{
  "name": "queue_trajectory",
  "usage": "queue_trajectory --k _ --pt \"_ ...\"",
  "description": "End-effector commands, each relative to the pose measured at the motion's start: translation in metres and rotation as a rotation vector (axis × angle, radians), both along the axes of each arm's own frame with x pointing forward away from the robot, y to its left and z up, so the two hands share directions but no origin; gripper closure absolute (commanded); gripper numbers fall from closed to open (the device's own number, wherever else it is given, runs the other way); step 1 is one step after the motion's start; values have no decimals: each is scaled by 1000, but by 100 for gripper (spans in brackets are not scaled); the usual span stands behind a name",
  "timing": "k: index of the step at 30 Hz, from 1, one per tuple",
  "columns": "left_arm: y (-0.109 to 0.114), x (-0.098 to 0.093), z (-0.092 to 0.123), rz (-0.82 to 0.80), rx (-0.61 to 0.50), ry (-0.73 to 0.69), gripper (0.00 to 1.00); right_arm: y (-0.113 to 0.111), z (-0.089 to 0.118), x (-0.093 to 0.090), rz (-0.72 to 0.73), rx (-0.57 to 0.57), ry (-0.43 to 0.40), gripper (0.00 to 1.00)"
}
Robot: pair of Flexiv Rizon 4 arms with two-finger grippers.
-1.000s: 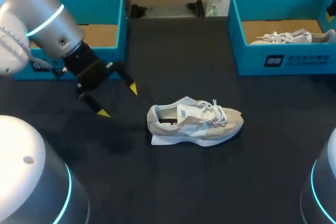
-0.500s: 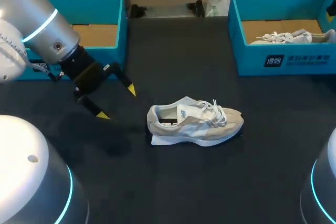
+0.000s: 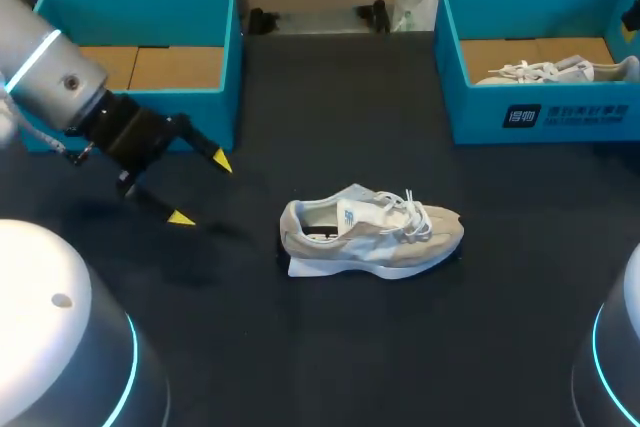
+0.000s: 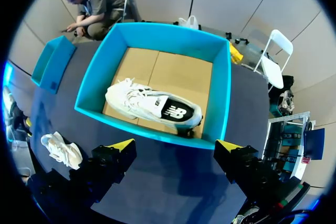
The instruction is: Take the shoe out of the shoebox, open the shoe tongue, remove and reinsert the insole, then place the shoe into the shoebox
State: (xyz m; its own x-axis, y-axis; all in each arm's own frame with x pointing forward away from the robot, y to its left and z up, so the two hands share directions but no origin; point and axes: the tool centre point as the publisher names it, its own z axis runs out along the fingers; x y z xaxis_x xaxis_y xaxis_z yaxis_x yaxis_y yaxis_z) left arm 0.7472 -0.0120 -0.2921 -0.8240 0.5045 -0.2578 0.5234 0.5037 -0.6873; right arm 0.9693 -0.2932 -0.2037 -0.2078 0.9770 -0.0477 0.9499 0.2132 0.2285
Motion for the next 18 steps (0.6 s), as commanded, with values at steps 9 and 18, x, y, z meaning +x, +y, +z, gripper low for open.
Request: queue_trajectory --k 9,18 --pt "11 -10 -26 343 -242 250 0 0 0 1 0 0 1 0" --pt "-3 -11 -34 492 -323 351 0 0 0 1 0 0 1 0"
